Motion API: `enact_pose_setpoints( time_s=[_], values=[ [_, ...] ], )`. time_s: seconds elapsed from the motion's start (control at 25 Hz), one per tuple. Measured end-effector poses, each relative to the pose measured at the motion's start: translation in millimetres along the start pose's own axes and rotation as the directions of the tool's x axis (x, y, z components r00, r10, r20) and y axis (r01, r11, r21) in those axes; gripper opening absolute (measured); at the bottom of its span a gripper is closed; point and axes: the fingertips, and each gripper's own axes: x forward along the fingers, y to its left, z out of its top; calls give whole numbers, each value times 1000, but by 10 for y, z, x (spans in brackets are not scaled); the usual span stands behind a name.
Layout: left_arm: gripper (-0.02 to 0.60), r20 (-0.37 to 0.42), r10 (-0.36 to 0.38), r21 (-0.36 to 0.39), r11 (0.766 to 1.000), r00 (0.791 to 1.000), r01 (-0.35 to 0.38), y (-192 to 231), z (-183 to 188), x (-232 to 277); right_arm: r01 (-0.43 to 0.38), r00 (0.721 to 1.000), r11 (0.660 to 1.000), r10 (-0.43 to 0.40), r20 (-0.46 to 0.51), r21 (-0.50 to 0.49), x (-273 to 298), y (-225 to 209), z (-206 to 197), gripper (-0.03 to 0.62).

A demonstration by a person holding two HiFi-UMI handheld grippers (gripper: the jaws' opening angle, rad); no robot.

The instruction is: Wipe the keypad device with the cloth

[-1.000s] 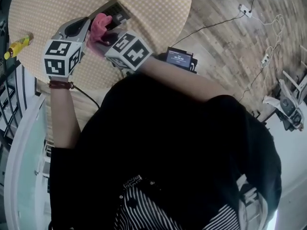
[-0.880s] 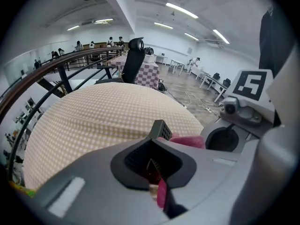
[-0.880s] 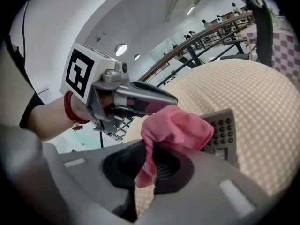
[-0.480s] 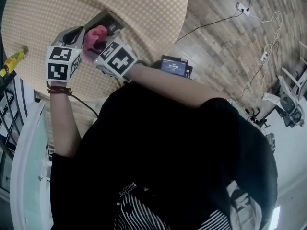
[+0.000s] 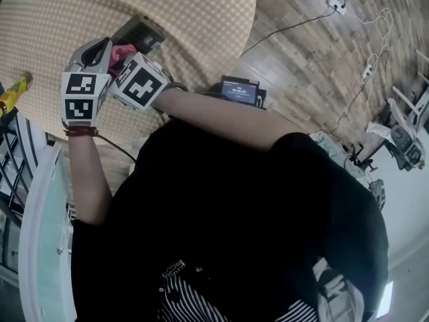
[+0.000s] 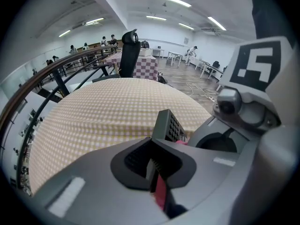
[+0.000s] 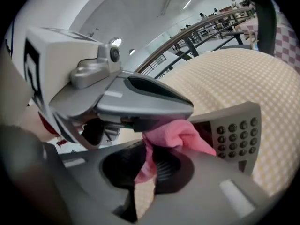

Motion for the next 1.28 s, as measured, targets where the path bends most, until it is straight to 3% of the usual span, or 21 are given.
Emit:
enact_pose_setpoints(
  time_s=[0.2,0.4,0.8,0.88,1.12,1.28],
  values=[
    [6,23,13,-48,999,1000,-12,4,-16,-27,-20,1000,999,21,-6,47,73,-22,-28,44],
    [6,25,24,-26,999,999,-24,0,-23,-27,-33,999,998,34,-26,54,116,-93,-133,44],
    [5,14,7,-48,999,1000,-6,-11,-30,-6,27,983,992,-4,-184,125,168,-435,-929,44],
    [5,24,7,-56,998,1000,-6,27,-13,-3,41,987,990,-19,-158,132,154,-421,-822,44],
    [5,24,21,-28,999,1000,-20,23,-6,0,50,995,990,-60,74,130,-5,-201,-26,44],
    [5,50,9,-65,998,999,-6,12,8,0,18,996,996,-25,88,84,31,-235,-54,44]
  ],
)
